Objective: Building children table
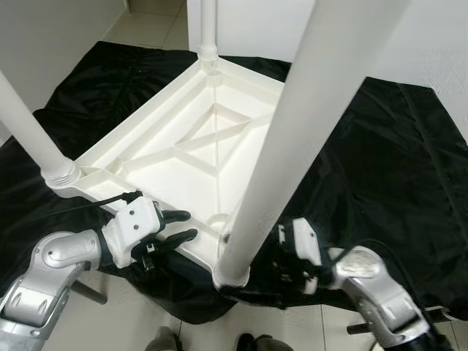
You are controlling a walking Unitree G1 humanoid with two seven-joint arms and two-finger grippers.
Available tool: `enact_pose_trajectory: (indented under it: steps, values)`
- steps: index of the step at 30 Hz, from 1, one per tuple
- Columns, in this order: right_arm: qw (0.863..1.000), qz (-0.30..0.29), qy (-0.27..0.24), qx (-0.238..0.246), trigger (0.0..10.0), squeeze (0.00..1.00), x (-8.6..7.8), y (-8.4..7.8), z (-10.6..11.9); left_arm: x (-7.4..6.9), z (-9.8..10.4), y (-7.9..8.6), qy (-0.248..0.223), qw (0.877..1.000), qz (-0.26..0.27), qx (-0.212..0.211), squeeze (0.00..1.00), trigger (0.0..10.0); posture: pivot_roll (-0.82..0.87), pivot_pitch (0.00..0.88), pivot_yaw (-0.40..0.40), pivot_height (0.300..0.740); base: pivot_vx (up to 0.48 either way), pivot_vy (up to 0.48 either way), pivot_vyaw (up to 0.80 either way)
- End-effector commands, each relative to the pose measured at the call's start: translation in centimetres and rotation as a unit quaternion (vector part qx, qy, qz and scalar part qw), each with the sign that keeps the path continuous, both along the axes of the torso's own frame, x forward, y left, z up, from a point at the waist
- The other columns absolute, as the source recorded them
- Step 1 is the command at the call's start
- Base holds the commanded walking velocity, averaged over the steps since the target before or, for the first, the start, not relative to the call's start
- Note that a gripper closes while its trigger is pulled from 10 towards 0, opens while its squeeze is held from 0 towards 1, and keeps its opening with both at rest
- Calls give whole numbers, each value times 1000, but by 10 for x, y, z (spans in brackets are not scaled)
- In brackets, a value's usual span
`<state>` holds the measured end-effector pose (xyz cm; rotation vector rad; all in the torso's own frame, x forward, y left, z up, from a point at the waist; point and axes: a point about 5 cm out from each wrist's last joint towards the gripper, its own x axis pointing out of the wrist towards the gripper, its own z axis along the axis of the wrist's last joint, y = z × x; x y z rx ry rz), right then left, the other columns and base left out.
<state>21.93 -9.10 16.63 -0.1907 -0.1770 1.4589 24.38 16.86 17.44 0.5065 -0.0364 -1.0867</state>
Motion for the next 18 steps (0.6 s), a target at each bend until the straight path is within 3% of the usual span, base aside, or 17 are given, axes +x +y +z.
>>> enact_pose_trajectory:
  steps: [1,3,5,10,15,18]
  values:
    - [1000,-29,-4,1,10000,0,3,0,-4,-1,0,1,-1,1000,17,-5,0,10000,124,168,-63,740,0,0,0]
    - [999,-43,-4,6,10000,0,4,-1,-4,-1,0,1,-1,1000,18,-5,0,10000,123,168,-63,740,0,0,0]
    - [994,-110,-4,21,10000,0,11,-6,-5,0,0,0,-2,1000,21,-6,0,10000,120,164,-63,740,0,0,0]
    - [988,-153,-12,36,10000,0,13,-10,-5,1,0,-1,-2,1000,22,-7,0,10000,114,162,-62,740,0,0,0]
    - [979,-196,-17,56,10000,0,7,-16,-9,1,-1,-4,-1,1000,19,-10,0,10000,99,161,-54,740,0,0,0]
    - [971,-231,-20,57,10000,0,2,-29,-12,3,-2,-7,-1,1000,14,-12,0,10000,87,161,-47,740,0,0,0]
